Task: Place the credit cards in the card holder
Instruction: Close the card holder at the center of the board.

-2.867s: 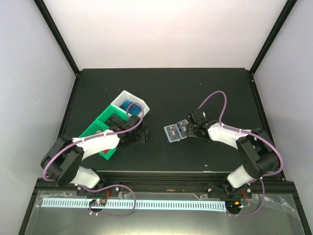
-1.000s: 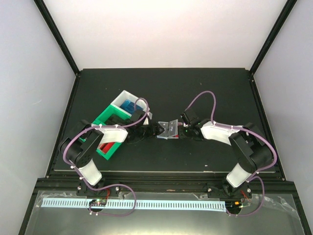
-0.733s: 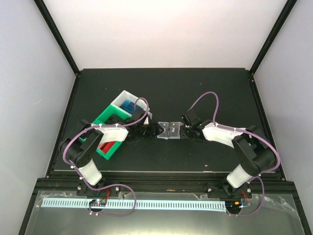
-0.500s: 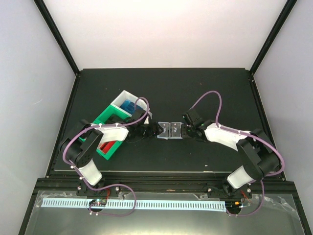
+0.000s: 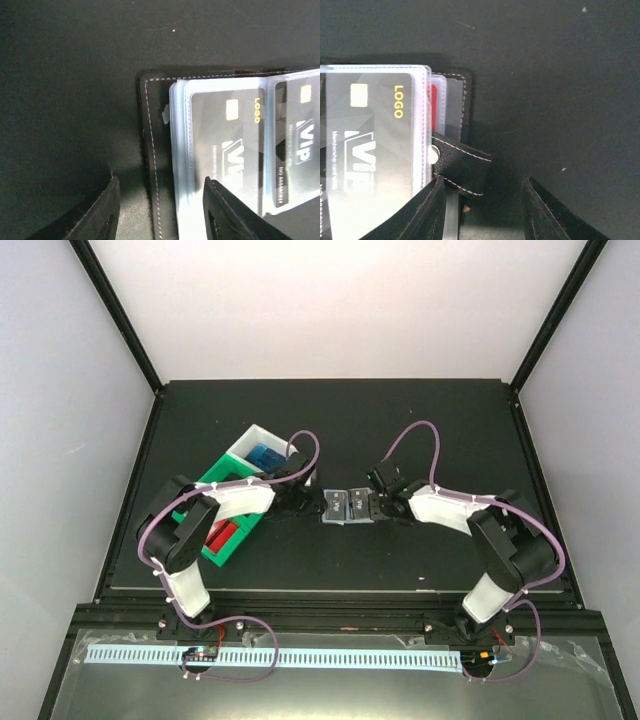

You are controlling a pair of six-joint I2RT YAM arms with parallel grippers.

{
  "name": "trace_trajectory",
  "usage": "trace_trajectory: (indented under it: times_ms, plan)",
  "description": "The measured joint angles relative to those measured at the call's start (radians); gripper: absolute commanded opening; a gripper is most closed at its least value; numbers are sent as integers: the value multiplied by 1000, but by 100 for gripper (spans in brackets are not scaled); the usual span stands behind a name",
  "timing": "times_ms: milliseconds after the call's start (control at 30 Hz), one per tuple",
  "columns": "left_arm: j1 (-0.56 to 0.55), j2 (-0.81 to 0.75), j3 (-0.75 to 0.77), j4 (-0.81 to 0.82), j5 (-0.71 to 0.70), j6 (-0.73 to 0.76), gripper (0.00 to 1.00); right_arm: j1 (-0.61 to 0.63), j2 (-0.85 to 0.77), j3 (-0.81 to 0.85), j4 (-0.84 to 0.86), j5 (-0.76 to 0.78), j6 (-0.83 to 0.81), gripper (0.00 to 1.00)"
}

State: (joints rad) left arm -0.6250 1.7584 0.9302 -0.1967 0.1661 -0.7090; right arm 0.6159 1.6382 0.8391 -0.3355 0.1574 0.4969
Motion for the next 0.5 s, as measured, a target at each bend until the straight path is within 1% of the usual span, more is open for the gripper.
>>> trace_trajectory:
  times_ms: [100,333,500]
  plan:
    - [-18,26,50,-68,-52,49,42,0,16,12,-3,30,-5,43]
    - [-53,70,120,-163,-149,120,40,1,50,34,11,116,-2,42]
    - [-62,79,129,-171,-182,142,40,1,50,35,9,215,50,42]
